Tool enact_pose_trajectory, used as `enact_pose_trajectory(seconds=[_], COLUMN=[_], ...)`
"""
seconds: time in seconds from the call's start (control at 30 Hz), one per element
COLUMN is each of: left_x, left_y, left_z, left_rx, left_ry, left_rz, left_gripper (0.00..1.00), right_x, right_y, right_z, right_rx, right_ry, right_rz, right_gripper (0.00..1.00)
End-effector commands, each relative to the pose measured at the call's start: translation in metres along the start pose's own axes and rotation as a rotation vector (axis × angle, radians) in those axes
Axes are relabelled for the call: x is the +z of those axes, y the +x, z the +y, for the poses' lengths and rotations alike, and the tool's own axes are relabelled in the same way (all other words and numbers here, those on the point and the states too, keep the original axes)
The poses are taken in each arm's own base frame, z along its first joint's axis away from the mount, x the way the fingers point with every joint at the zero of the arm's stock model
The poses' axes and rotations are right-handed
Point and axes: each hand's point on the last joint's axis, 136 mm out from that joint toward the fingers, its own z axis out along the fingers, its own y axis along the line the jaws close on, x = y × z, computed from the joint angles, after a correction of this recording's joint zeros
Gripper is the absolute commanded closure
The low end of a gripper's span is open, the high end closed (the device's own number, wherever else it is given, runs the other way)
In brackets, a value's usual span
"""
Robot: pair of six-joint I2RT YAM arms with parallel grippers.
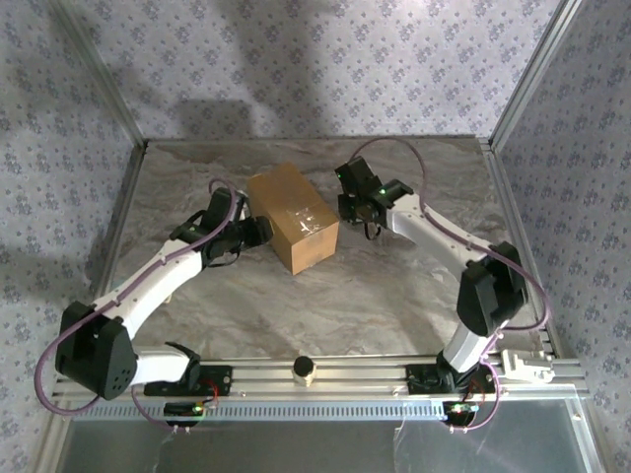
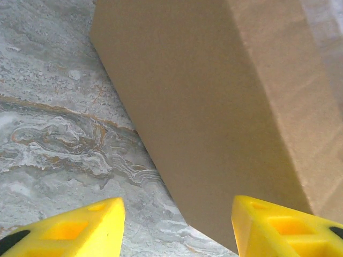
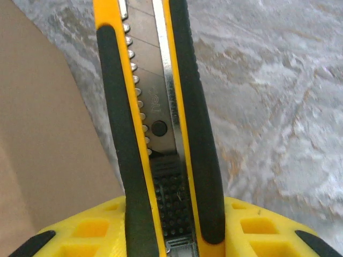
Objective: Unpack the express box
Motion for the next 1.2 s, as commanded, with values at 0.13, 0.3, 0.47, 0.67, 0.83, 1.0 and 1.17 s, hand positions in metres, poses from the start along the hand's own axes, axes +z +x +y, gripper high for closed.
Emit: enact_pose_trajectory(seconds=[0.13, 0.3, 0.47, 0.67, 0.83, 1.0, 1.17], left_x=[0.016, 0.024, 0.029, 0.03, 0.032, 0.031, 0.027], left_y=[-0.013, -0.011, -0.008, -0.004, 0.0, 0.003, 0.002], left_z=[-0.016, -0.019, -0.02, -0.023, -0.025, -0.023, -0.016], left_rx=[-0.03, -0.028, -0.033, -0.02, -0.013, -0.01, -0.004], left_ry=[0.052, 0.064, 0.071, 0.084, 0.091, 0.088, 0.068], left_rz=[-0.011, 0.007, 0.026, 0.032, 0.05, 0.049, 0.028], left_gripper=[0.46, 0.46, 0.46, 0.46, 0.46, 0.46, 0.46], right_x=[0.011, 0.013, 0.006, -0.01, -0.029, -0.042, -0.055], right_y=[-0.026, -0.008, 0.013, 0.04, 0.054, 0.069, 0.076], right_z=[0.024, 0.037, 0.045, 0.056, 0.071, 0.084, 0.082], right_rx=[0.011, 0.014, 0.047, 0.079, 0.113, 0.154, 0.147], right_ry=[-0.078, -0.091, -0.082, -0.064, -0.06, -0.076, -0.054], right_rz=[-0.067, -0.027, 0.002, 0.021, -0.009, -0.029, -0.028], right_gripper=[1.0, 1.0, 1.0, 1.0, 1.0, 1.0, 1.0])
